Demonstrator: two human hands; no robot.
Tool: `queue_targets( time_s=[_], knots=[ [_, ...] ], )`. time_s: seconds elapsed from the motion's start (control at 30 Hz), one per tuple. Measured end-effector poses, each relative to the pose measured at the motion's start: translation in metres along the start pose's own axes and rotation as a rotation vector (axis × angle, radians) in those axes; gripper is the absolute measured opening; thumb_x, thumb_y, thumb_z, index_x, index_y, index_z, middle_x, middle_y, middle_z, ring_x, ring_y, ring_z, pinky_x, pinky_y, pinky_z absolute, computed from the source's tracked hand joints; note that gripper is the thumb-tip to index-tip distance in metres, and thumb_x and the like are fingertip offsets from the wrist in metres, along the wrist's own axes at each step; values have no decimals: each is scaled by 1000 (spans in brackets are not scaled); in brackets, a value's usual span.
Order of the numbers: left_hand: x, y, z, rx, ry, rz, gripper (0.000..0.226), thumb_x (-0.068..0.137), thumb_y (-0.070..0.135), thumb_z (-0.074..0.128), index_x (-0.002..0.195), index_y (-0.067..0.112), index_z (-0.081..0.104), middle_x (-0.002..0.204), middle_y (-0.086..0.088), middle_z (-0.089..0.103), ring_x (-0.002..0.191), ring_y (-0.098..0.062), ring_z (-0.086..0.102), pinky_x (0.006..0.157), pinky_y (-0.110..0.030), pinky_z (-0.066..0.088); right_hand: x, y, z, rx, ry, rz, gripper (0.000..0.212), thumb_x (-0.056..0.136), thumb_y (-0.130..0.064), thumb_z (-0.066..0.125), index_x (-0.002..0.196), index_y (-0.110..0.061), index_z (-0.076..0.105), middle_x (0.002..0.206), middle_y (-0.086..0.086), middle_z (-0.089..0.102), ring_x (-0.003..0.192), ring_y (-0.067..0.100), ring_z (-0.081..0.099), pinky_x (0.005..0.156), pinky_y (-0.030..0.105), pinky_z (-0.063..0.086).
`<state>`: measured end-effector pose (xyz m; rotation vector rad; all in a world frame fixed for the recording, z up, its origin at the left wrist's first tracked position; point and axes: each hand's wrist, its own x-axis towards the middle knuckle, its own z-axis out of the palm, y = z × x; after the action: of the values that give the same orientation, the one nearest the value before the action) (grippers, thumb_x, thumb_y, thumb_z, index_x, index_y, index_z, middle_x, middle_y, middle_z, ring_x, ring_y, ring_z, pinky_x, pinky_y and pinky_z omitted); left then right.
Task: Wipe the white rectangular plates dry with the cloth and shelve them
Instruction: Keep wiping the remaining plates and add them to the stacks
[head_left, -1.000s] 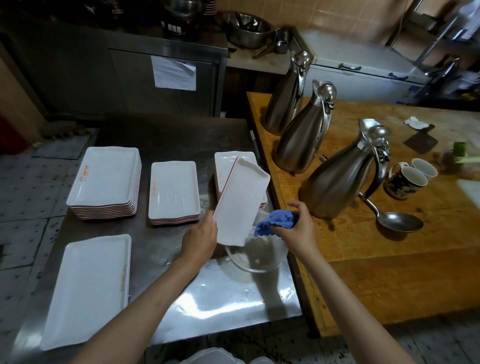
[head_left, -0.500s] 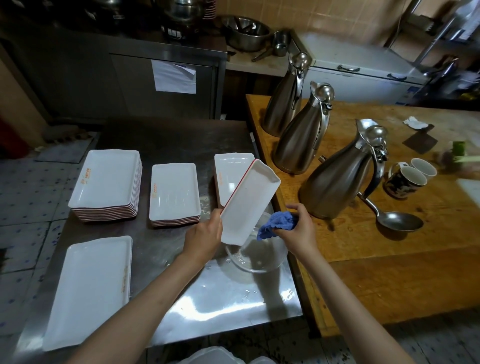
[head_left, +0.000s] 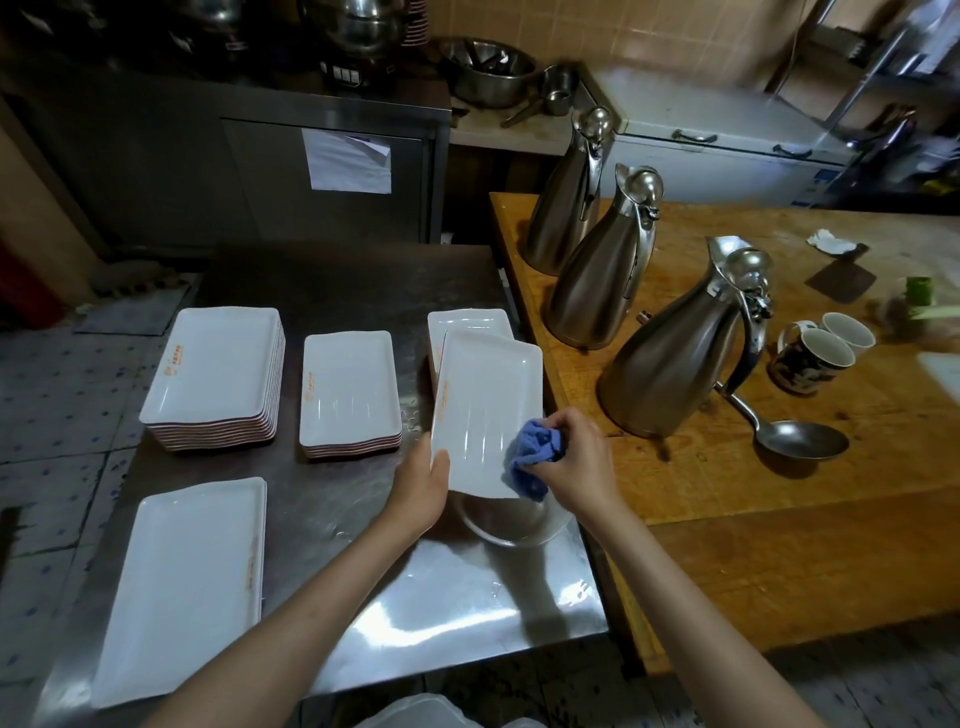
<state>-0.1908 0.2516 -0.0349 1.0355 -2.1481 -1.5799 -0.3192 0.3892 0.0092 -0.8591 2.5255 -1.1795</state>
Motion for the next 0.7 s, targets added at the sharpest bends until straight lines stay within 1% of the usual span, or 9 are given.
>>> queue_targets(
  time_s=[0.1,0.17,0.27,0.33,0.43,0.5,0.57,0.63,0.7],
  knots=[
    [-5,4,2,-21,-17,1,35,101,14,35,134,12,46,118,0,55,106,-18,52,88,-26,39,3,4,8,-62,-1,-34,35,68,-19,82,98,-25,65,117,2,57,112,17,47,78,13,40],
    [-5,3,3,-33,-6,-4,35,101,16,36,135,13,45,119,-5,58,105,-26,57,89,-35,46,1,2,10,-41,22,-44,34,71,-18,80,104,-20,69,127,2,49,116,16,43,88,21,41],
    [-3,3,4,-60,29,-36,34,101,18,36,133,14,46,117,-10,60,103,-31,58,88,-43,49,-7,-3,12,-2,7,-66,36,76,-20,76,111,-18,66,125,2,43,113,12,44,95,23,42],
    [-3,3,3,-63,62,-51,33,100,19,36,131,17,47,115,-9,60,101,-32,59,87,-46,50,-14,-3,13,42,-4,-97,31,81,-24,71,111,-18,66,122,0,44,111,11,46,97,25,43],
    [-2,4,3,-64,86,-65,32,100,20,37,130,18,47,115,-9,60,99,-33,59,87,-47,51,-21,0,19,0,-2,-97,15,86,-24,65,98,-18,71,119,0,47,112,15,45,95,29,42],
    [-4,5,3,-68,72,-73,32,100,21,36,130,18,46,115,-7,59,98,-31,58,87,-47,50,-23,2,23,-56,21,-108,12,86,-16,65,94,-17,74,119,7,51,113,21,45,92,29,39],
    [-4,6,2,-66,70,-82,32,101,21,36,131,17,45,114,-8,59,98,-33,58,87,-47,50,-27,3,26,-76,43,-194,19,82,-6,64,96,-15,73,115,9,58,108,20,50,89,28,40],
    [-4,5,2,-67,77,-90,31,100,21,36,130,17,46,113,-9,59,98,-35,59,86,-48,50,-30,2,27,-47,50,-273,29,78,-3,63,106,-12,65,108,5,62,99,14,54,82,28,47],
    [-5,4,4,-72,76,-95,29,100,21,37,127,17,46,109,-11,60,96,-36,59,84,-47,49,-30,0,25,0,55,-235,35,78,-2,64,110,-12,57,104,2,61,93,12,57,76,24,51]
  ],
)
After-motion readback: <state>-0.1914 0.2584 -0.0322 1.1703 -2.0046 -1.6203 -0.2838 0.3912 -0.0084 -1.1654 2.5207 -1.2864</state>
